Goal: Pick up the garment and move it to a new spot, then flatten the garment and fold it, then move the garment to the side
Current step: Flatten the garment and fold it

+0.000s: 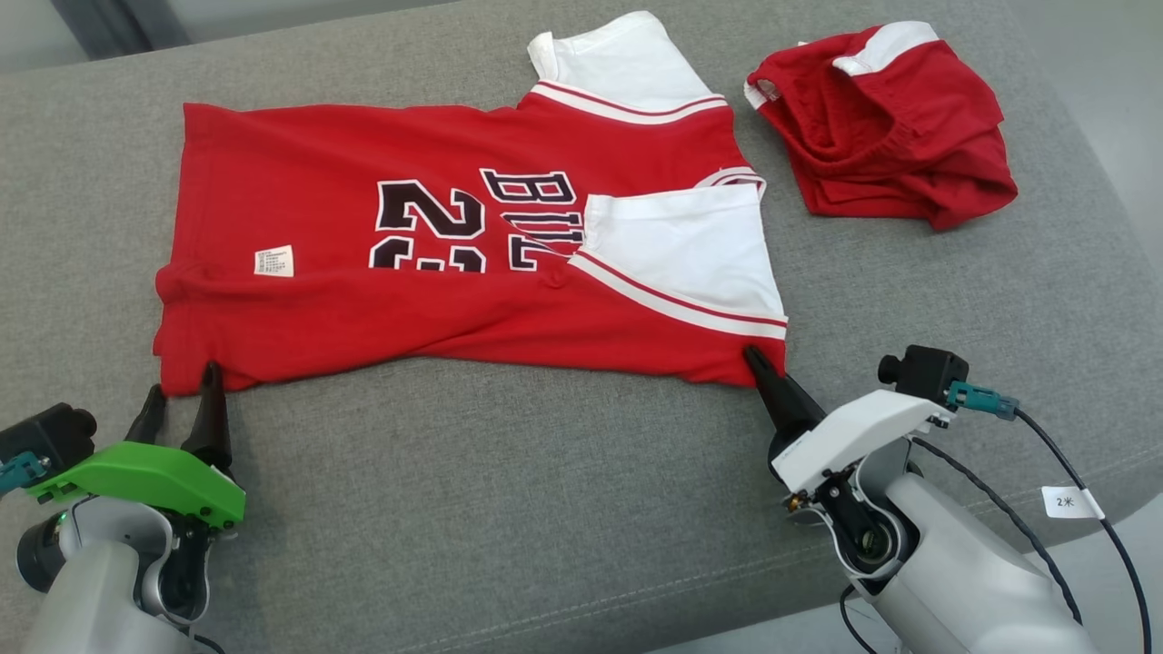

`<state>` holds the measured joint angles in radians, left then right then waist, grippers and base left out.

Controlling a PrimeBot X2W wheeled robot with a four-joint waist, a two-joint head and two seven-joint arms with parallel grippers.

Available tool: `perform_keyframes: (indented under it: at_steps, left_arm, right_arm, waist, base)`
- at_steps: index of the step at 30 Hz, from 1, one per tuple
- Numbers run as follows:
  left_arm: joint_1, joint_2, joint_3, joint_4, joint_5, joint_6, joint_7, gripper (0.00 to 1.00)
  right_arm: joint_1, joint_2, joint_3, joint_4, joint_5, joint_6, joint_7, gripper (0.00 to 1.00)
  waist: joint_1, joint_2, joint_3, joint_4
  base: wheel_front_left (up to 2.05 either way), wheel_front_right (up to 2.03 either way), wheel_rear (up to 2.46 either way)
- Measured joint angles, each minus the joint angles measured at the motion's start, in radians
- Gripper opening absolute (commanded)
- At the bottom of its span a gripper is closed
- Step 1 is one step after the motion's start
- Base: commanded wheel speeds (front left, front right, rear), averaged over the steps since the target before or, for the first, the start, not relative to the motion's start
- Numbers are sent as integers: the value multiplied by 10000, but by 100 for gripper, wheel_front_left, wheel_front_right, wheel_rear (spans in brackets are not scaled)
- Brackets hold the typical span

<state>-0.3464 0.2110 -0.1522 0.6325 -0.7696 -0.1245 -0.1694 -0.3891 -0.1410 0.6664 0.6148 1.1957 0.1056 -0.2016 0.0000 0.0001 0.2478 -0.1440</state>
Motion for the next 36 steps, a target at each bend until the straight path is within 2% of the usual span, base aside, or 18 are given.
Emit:
perform_keyframes:
  at_steps: [6,7,8,9,23,36]
  left_arm:
    - [-278,38,-31,309,-94,0,115,100]
    - [-314,38,-33,326,-115,0,115,77]
    - [-350,36,-58,351,-196,0,115,31]
    - [-363,36,-81,370,-196,0,115,0]
    - [-593,207,-343,351,-234,0,-88,0]
    - [-264,268,-566,31,-374,-69,-359,0]
  right_arm:
    - [-41,19,-2,52,0,46,-6,0]
    - [-46,19,-2,58,0,79,-15,0]
    - [-78,19,2,77,0,79,-15,0]
    - [-94,19,2,86,0,81,-17,0]
    - [-121,-75,15,174,-2,88,-59,0]
    - [-118,-947,376,23,-295,174,211,0]
  waist:
    - [0,0,48,-123]
    - [0,0,50,-131]
    - [0,0,57,-139]
    - [0,0,59,-141]
    - [0,0,-44,-34]
    - [0,0,-291,135]
  base:
    - [0,0,0]
    - [0,0,0]
    - [0,0,0]
    - [0,0,0]
    - [0,0,0]
    - [0,0,0]
